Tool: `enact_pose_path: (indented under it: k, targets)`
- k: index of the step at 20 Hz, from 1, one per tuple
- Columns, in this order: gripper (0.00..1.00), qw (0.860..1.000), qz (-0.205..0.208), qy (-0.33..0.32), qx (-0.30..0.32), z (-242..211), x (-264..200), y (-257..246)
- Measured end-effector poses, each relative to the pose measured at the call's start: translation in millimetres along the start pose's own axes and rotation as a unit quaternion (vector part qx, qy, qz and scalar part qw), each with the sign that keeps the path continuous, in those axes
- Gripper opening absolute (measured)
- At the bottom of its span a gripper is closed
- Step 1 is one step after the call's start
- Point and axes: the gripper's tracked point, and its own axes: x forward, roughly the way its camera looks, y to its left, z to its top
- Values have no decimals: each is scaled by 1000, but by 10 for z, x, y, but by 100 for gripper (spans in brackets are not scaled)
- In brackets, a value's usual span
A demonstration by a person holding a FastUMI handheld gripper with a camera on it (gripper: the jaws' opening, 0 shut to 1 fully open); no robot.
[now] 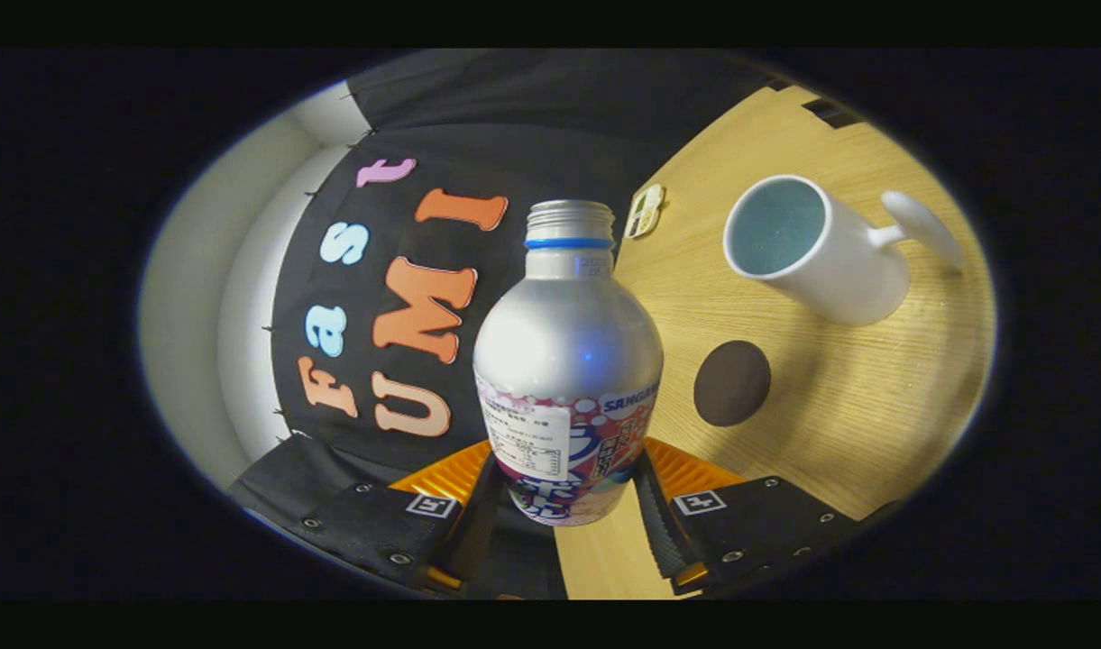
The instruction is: Take the bottle from table, then pour the juice into the cup, finally place the bottle on the coaster
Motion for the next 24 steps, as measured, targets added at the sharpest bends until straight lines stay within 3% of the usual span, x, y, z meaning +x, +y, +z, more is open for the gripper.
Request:
enact_pose_path:
  k: [13, 24]
  targets:
    - [72, 994, 21, -11, 111, 160, 33, 177]
    - [72, 982, 14, -16, 186, 209, 49, 209]
